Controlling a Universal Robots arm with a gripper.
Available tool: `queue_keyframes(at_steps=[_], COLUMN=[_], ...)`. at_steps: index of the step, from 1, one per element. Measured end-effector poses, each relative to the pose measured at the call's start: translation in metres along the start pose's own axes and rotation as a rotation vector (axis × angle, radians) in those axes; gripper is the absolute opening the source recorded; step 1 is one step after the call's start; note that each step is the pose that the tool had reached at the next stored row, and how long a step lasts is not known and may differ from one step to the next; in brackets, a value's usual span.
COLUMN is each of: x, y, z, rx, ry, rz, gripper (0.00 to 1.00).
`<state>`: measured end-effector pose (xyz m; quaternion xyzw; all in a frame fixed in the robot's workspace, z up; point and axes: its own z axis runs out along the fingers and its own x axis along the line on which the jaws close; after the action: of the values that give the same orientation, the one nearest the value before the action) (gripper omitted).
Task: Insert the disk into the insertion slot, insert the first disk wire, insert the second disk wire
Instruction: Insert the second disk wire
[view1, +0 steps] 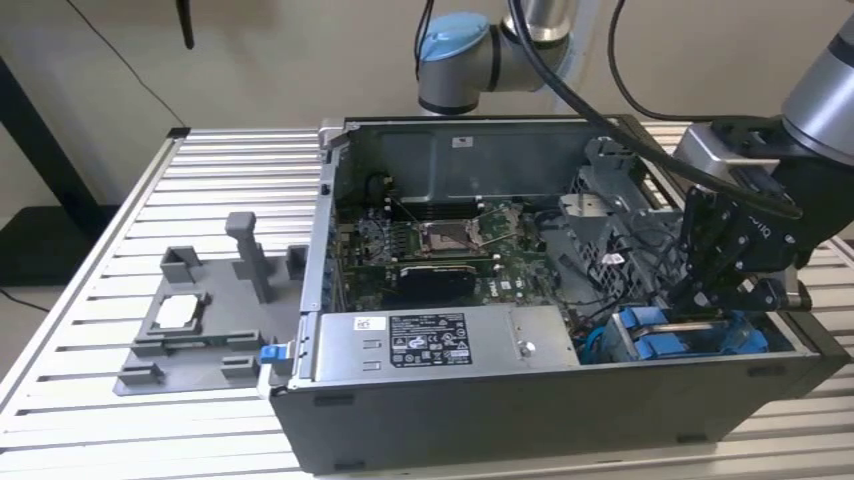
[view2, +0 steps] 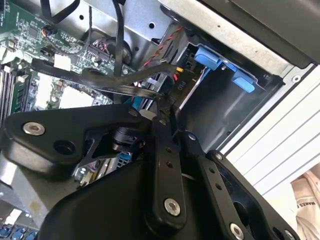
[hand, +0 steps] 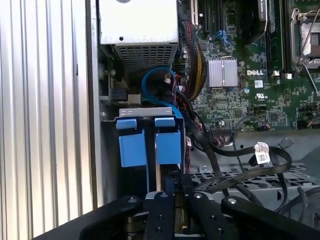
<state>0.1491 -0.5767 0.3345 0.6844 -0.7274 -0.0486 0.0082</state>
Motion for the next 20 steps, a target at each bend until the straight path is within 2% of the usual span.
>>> queue_keyframes(at_steps=[1,2,10,15,18,20], x=[0.0006,0.0011,0.0008,0.0008,0.0003,0.0002], y=[0.0,0.0,0.0009,0.001,0.0019,0.0042], z=[-0.0001,-0.0004,-0.0106,-0.012,-0.0214,-0.0251], rx=[-0.0005,-0.0011,-0.0007,-0.0009,-0.0005,-0.0005], ry=[-0.0007,-0.0013,-0.0038,-0.0042,-0.0046,-0.0049], rz=[0.005,0.011,0.043,0.063,0.069,0.069], gripper=[0.17,0.24,0.24,0.24,0.24,0.24])
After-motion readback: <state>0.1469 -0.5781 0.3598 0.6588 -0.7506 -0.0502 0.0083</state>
